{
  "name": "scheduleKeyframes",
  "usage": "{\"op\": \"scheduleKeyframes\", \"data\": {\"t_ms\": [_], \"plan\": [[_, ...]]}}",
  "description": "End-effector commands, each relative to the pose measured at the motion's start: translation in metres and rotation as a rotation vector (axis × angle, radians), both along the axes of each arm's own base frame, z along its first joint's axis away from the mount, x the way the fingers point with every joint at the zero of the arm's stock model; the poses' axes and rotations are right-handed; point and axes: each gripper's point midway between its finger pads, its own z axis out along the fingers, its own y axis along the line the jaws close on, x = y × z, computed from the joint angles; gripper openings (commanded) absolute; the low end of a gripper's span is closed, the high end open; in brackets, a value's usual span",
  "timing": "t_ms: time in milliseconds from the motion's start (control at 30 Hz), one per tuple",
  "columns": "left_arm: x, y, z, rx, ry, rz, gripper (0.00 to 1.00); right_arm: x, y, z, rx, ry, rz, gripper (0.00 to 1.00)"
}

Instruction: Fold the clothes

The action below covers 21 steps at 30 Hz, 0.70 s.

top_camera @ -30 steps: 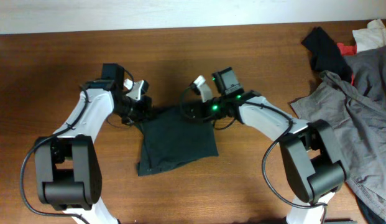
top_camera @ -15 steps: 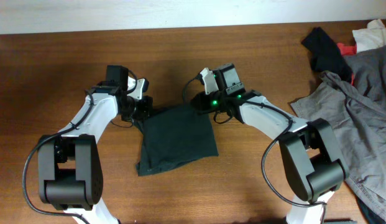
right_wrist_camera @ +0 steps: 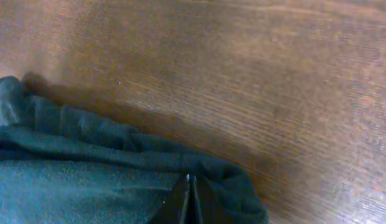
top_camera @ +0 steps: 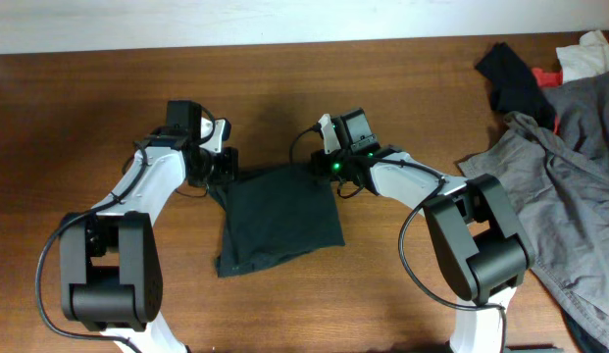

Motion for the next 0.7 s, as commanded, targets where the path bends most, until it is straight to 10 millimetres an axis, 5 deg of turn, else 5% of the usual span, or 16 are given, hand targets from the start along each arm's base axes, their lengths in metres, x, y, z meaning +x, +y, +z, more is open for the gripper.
{"op": "scheduleKeyframes", "data": {"t_ms": [0, 100, 233, 300, 433, 667], "plan": [[0.01, 0.004, 0.02, 0.01, -0.039, 0.002, 0.0, 0.006, -0.002, -0.003, -0.011, -0.01, -0.002, 0.13], [0.02, 0.004, 0.06, 0.005, -0.085, 0.009, 0.0, 0.013, 0.006, 0.03, 0.089, -0.037, 0.036, 0.22], [0.023, 0.004, 0.119, -0.001, -0.171, 0.009, 0.0, 0.017, 0.007, 0.099, 0.226, -0.067, 0.091, 0.34], [0.017, 0.004, 0.129, -0.001, -0.178, 0.01, 0.0, 0.008, -0.002, 0.113, 0.217, -0.024, 0.075, 0.35], [-0.004, 0.005, 0.124, 0.001, -0.09, 0.018, 0.0, -0.034, -0.028, 0.116, 0.156, 0.158, 0.036, 0.34], [-0.03, 0.007, 0.088, -0.004, 0.064, 0.071, 0.0, -0.111, -0.055, 0.093, 0.021, 0.418, 0.148, 0.04]]}}
